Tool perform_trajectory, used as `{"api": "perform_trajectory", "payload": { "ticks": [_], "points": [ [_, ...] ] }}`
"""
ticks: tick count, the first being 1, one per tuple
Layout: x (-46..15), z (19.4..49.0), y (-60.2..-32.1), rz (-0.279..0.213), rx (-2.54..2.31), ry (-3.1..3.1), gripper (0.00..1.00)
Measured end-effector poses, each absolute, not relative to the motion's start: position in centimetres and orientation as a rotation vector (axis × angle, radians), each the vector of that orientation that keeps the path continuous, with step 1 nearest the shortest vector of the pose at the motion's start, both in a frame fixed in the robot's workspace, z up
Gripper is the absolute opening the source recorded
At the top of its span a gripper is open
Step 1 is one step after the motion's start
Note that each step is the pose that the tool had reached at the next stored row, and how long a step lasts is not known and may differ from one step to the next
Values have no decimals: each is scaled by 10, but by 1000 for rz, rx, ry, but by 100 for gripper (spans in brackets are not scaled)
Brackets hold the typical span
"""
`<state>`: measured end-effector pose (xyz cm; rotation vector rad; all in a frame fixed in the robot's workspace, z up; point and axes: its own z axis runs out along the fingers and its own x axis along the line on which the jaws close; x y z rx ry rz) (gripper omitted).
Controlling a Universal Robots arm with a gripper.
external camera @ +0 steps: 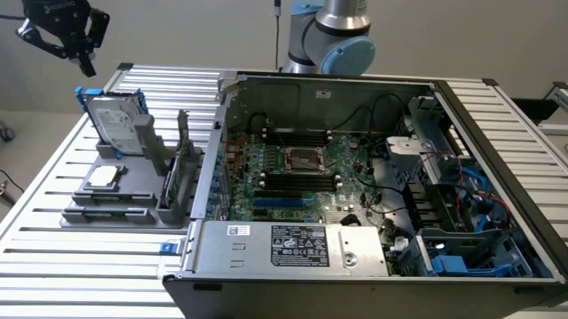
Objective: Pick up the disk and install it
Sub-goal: 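Pick up the disk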
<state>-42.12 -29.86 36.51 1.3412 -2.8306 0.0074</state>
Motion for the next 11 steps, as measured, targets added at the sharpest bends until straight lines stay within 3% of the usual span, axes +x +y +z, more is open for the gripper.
{"api": "perform_trajectory", "payload": {
  "ticks": [11],
  "points": [
    [-421, 365, -299, -1, 1544, -2710, 11]
  ]
}}
